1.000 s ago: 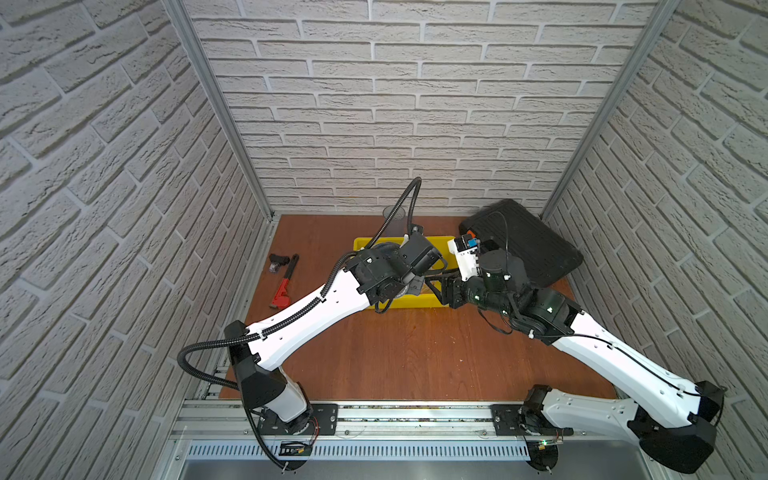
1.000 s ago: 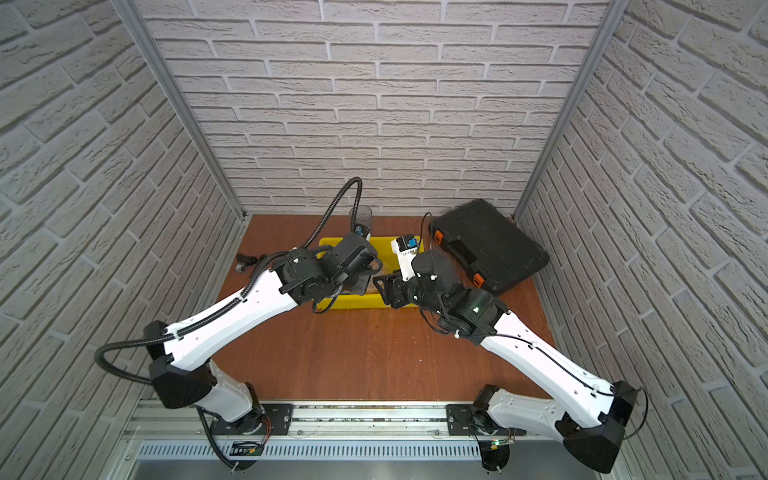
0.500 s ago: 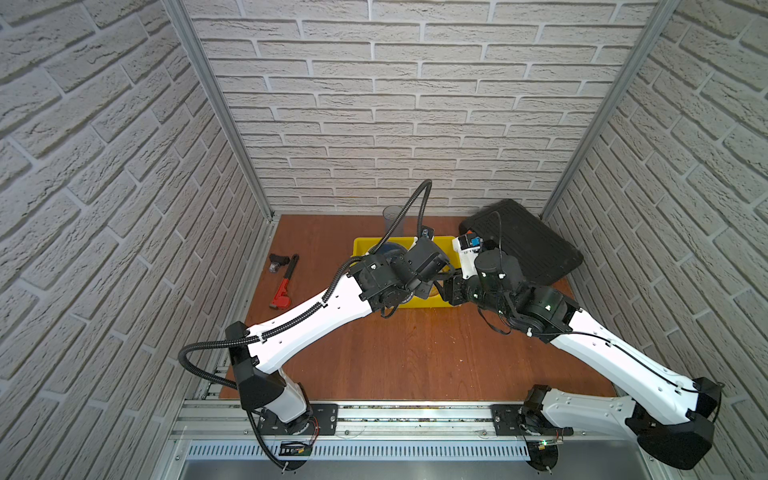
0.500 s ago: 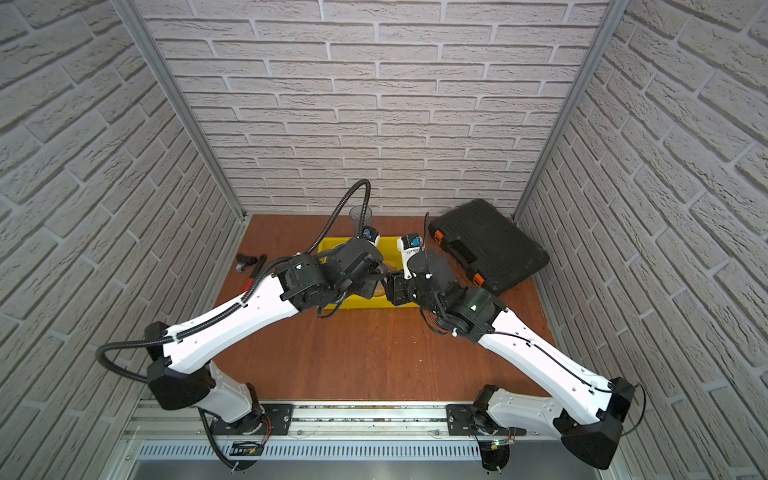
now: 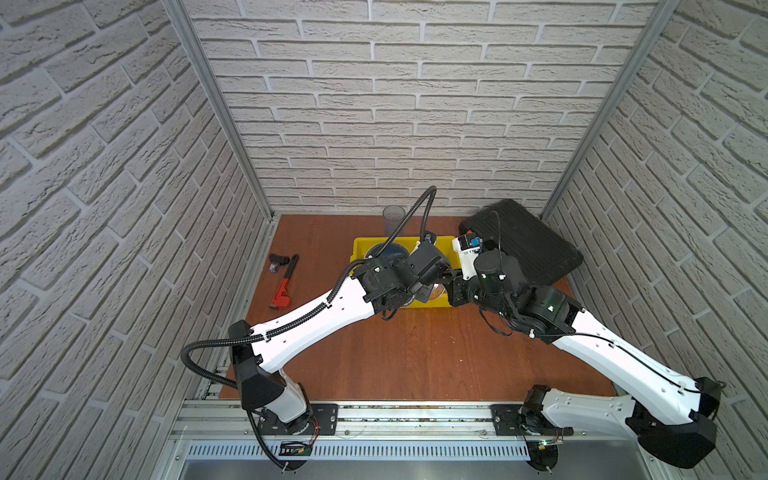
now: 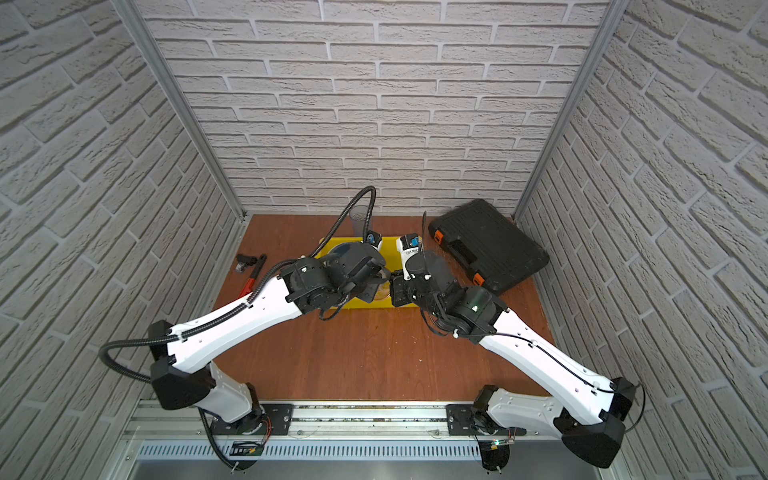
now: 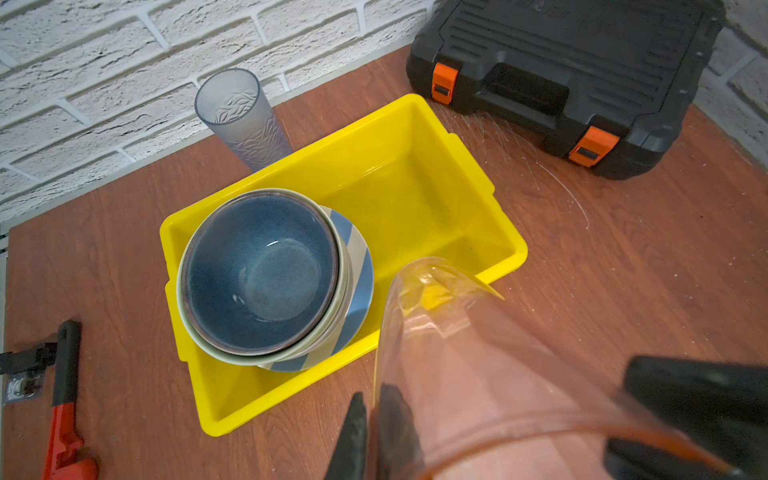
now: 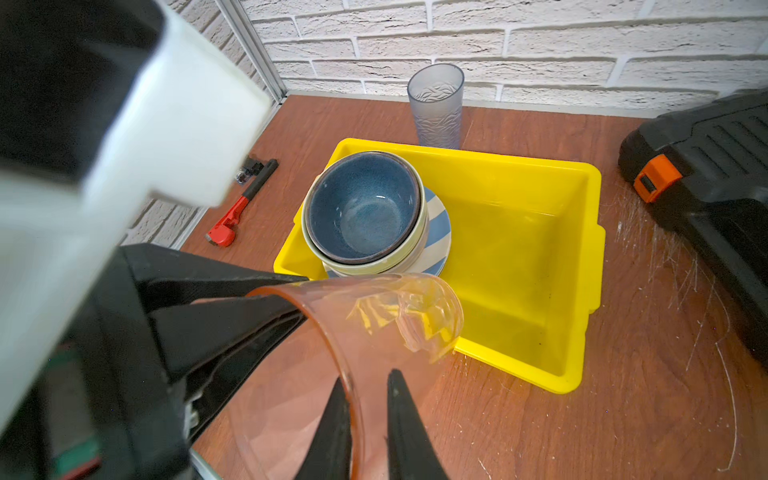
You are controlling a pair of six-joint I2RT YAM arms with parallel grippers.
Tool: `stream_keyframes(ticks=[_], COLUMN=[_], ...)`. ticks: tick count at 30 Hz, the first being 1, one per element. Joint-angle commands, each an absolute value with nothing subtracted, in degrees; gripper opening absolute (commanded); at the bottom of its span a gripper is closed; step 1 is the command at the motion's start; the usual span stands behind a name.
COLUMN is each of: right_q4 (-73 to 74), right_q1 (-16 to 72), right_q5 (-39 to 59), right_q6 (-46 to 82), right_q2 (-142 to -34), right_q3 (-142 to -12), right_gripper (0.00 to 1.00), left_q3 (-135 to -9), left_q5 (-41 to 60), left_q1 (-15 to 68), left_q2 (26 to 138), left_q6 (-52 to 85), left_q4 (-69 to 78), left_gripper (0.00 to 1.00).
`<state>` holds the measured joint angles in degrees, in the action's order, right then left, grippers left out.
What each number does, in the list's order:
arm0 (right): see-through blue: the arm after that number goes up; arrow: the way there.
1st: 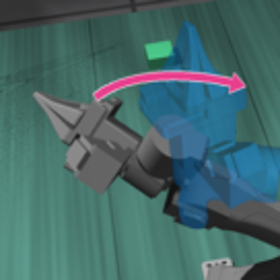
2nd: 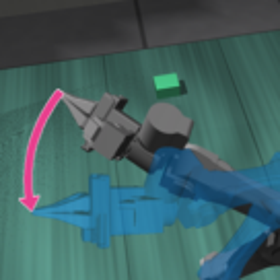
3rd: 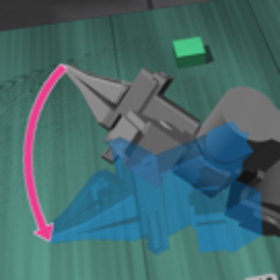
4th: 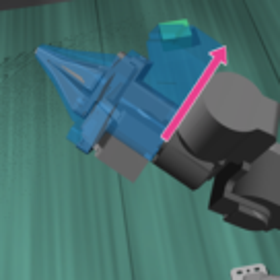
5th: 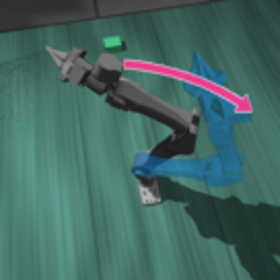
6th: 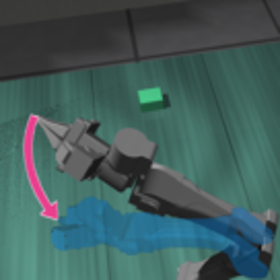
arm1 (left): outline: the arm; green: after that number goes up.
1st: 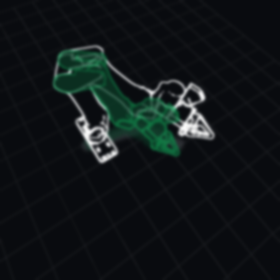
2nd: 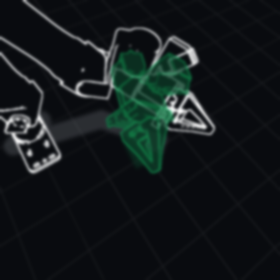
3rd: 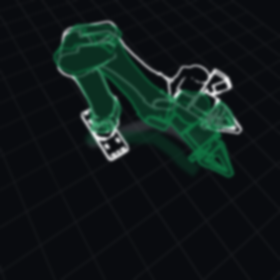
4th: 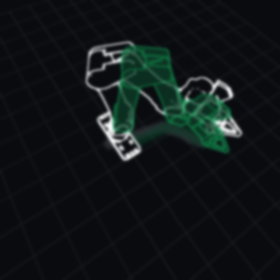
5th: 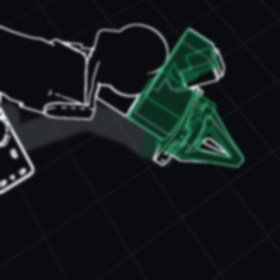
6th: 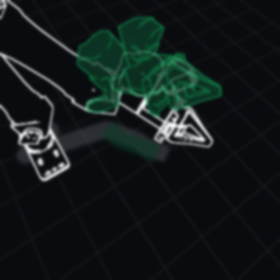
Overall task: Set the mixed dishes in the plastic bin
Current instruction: 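Close the right gripper on the pink cup held by the left gripper, then open the left gripper and pull it back while the right gripper holds the cup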
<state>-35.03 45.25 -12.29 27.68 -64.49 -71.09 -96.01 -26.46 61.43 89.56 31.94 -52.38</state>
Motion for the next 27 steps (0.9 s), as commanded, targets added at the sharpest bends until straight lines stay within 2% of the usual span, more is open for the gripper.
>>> stream_keyframes(ticks=[1,12,17,27], right_q4=[-35.03,-34.85,-38.23,-42.92], right_q1=[44.21,44.25,44.21,44.21], right_q5=[-14.56,-13.53,-13.55,-16.06], right_q6=[30.06,29.81,29.96,30.75], right_q2=[-64.61,-64.66,-66.65,-68.10], right_q3=[-70.93,-69.87,-70.75,-72.40], right_gripper=[0.06,0.06,0.16,0.26], left_q3=[-97.25,-96.92,-97.18,-98.20], left_q5=[-21.62,-20.23,-20.69,-25.65], left_q1=[62.89,62.86,62.93,62.92], left_q2=[85.25,84.79,84.81,85.43], left_q6=[32.38,33.40,33.22,33.71], left_q4=[-44.66,-44.47,-44.24,-46.40], left_gripper=[0.04,0.08,0.08,0.08])
